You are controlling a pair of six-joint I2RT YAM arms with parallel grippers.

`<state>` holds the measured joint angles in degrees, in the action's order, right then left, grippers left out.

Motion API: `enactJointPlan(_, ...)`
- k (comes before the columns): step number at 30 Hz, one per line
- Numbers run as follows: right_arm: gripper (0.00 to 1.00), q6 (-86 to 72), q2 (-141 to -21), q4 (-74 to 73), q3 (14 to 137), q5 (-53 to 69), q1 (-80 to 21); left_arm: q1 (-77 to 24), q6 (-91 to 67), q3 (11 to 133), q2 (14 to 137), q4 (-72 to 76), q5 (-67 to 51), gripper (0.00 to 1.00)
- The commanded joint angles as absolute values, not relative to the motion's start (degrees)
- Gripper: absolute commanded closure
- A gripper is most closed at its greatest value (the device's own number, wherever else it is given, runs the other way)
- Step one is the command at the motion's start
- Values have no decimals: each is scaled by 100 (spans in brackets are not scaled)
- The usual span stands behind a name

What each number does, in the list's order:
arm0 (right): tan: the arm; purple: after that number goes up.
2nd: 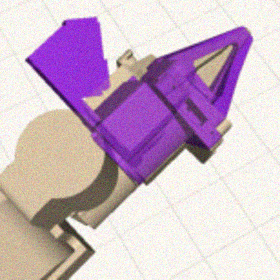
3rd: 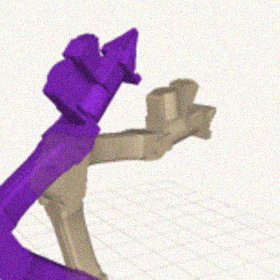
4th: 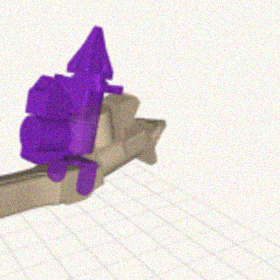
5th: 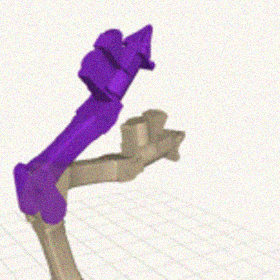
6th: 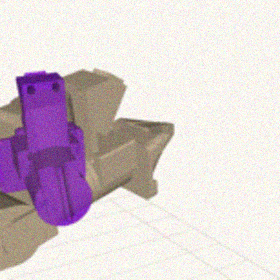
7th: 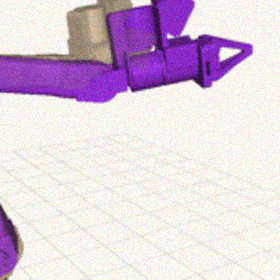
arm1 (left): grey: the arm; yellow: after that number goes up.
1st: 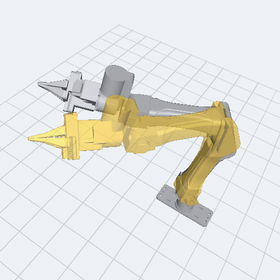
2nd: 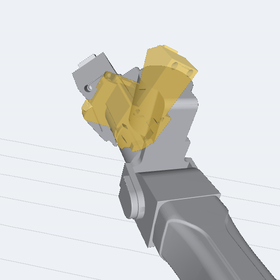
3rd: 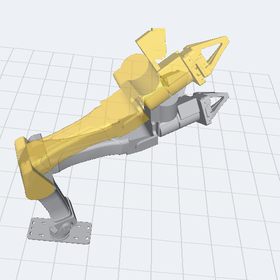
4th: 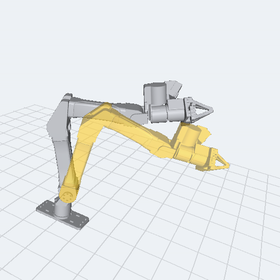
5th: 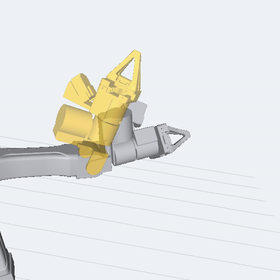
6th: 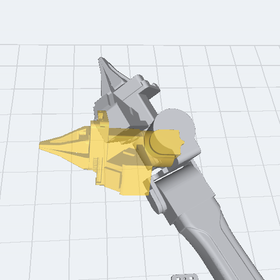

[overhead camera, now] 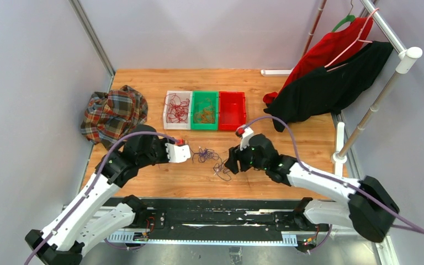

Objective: Untangle the cables

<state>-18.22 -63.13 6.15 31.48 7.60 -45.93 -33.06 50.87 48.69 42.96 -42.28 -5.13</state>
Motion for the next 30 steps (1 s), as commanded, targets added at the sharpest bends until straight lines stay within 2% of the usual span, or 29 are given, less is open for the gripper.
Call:
enactJointPlan(1, 38, -1763, -7162, 561, 3225, 919, -4978, -3270, 5410, 4640, 4484, -4759, -761, 56)
enactJointPlan(5, 43, -1756, -7737, 743, 3203, 787, -5132, -3270, 5419, 4679, 4822, -4794, -1150, 41)
enactJointPlan(8, 52, -1782, -7885, 815, 3164, 712, -5142, -3271, 5399, 4881, 5278, -4754, -1419, 30)
enactJointPlan(10, 67, -1778, -7908, 708, 3224, 610, -5142, -3270, 5334, 5094, 5583, -4706, -1605, 29)
enactJointPlan(12, 94, -1761, -7684, 624, 3271, 542, -5142, -3270, 5222, 5352, 5827, -4634, -1821, 28)
enactJointPlan(13, 99, -1756, -7474, 590, 3296, 492, -5142, -3270, 5162, 5494, 5924, -4595, -1936, 28)
enactJointPlan(21, 99, -1517, -5900, 235, 3945, 787, -5124, -3270, 4994, 5883, 5725, -3777, -3159, 28)
enactJointPlan(26, 99, -1509, -5708, 397, 4345, 1177, -5125, -3368, 4853, 5873, 5605, -3155, -3501, 27)
enactJointPlan(30, 99, -1670, -5855, 682, 4699, 1561, -5124, -3498, 4066, 5871, 5645, -2542, -3534, 27)
